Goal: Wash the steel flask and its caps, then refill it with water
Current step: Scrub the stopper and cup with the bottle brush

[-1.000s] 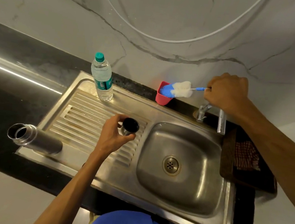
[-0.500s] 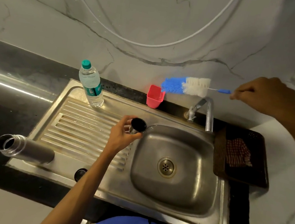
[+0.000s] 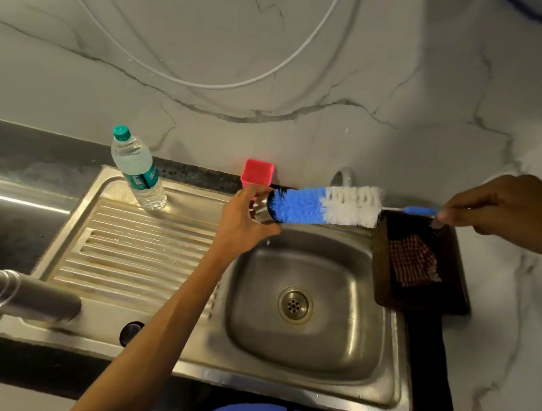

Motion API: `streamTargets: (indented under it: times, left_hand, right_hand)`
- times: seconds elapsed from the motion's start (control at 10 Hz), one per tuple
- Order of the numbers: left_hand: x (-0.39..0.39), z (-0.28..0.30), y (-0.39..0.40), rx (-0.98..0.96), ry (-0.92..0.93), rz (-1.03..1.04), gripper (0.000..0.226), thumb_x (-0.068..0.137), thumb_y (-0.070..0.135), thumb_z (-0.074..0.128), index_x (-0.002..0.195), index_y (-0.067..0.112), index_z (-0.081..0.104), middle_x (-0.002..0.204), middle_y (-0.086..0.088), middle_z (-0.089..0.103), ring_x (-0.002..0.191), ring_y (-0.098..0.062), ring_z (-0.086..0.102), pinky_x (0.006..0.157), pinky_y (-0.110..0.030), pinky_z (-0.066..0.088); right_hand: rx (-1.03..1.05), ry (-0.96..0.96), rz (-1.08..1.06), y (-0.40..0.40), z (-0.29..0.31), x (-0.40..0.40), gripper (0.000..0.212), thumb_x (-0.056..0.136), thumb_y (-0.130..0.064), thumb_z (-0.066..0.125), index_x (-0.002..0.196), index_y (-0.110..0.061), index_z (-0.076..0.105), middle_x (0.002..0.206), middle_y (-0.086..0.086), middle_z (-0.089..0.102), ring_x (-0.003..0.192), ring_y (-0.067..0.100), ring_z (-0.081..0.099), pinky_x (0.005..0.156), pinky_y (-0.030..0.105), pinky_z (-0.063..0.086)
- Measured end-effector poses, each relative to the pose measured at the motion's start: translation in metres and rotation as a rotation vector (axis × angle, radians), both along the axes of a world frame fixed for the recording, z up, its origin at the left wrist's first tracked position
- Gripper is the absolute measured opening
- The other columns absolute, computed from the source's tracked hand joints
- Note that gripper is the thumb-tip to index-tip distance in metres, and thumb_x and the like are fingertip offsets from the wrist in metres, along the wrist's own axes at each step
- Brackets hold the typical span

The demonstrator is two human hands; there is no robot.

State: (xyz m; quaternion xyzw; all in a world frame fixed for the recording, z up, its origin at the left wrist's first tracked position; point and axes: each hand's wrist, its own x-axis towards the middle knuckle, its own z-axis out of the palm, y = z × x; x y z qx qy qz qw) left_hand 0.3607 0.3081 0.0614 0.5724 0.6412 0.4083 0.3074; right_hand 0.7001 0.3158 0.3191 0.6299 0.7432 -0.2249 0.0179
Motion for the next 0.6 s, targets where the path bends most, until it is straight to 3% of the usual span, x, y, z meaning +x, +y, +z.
streamTargets:
  times: [0.1, 0.2, 0.3, 0.4, 0.5, 0.6]
  left_hand:
    - [0.003, 0.002, -0.006, 0.026, 0.063, -0.085, 0.075, 0.064, 0.025, 0.099, 0.131, 0.021, 0.064, 0.108, 0.011, 0.072, 0.09, 0.006, 0.067, 0.079, -0.003, 0.048]
    - [0.004, 0.002, -0.011, -0.002, 0.072, -0.127, 0.074, 0.061, 0.027, 0.101, 0.127, 0.022, 0.068, 0.103, 0.014, 0.072, 0.086, 0.011, 0.066, 0.077, -0.003, 0.047]
    - [-0.005, 0.003, -0.018, -0.036, 0.107, -0.165, 0.07, 0.06, 0.028, 0.101, 0.124, 0.027, 0.071, 0.095, 0.022, 0.069, 0.081, 0.01, 0.064, 0.074, -0.005, 0.047]
    - [-0.012, 0.006, -0.027, -0.075, 0.18, -0.261, 0.063, 0.061, 0.025, 0.101, 0.114, 0.03, 0.068, 0.087, 0.025, 0.064, 0.076, 0.014, 0.059, 0.066, -0.003, 0.043]
    - [-0.016, 0.01, -0.033, -0.039, 0.212, -0.26, 0.061, 0.058, 0.025, 0.102, 0.107, 0.029, 0.067, 0.083, 0.021, 0.063, 0.075, 0.008, 0.059, 0.065, -0.01, 0.043]
    - [-0.02, 0.011, -0.035, 0.082, 0.233, -0.176, 0.065, 0.05, 0.03, 0.103, 0.102, 0.029, 0.064, 0.096, 0.005, 0.064, 0.084, -0.006, 0.057, 0.073, -0.026, 0.051]
  right_hand:
    - [0.326, -0.275, 0.199, -0.019, -0.015, 0.002, 0.023, 0.094, -0.062, 0.055, 0.092, -0.052, 0.076, 0.065, -0.023, 0.065, 0.067, 0.015, 0.062, 0.063, 0.03, 0.038]
    - [0.696, -0.379, 0.569, -0.041, -0.042, 0.001, 0.03, 0.095, -0.034, 0.051, 0.108, -0.024, 0.077, 0.073, -0.001, 0.066, 0.049, 0.029, 0.058, 0.052, 0.027, 0.039]
    - [0.848, -0.543, 0.707, -0.049, -0.066, 0.001, 0.022, 0.088, -0.014, 0.06, 0.108, -0.009, 0.067, 0.083, 0.009, 0.06, 0.065, 0.032, 0.058, 0.057, 0.038, 0.039]
    - [0.861, -0.715, 0.713, -0.045, -0.075, 0.003, 0.02, 0.091, -0.01, 0.046, 0.107, -0.005, 0.058, 0.098, 0.013, 0.057, 0.078, 0.032, 0.057, 0.064, 0.041, 0.033]
    - [0.562, -0.745, 0.67, -0.043, -0.086, 0.0, 0.025, 0.096, -0.022, 0.042, 0.12, -0.017, 0.049, 0.095, 0.002, 0.059, 0.071, 0.023, 0.062, 0.054, 0.034, 0.036]
    - [-0.223, -0.122, 0.278, -0.043, -0.103, 0.002, 0.03, 0.104, -0.045, 0.045, 0.096, -0.021, 0.061, 0.067, -0.006, 0.052, 0.049, 0.012, 0.047, 0.048, 0.03, 0.036]
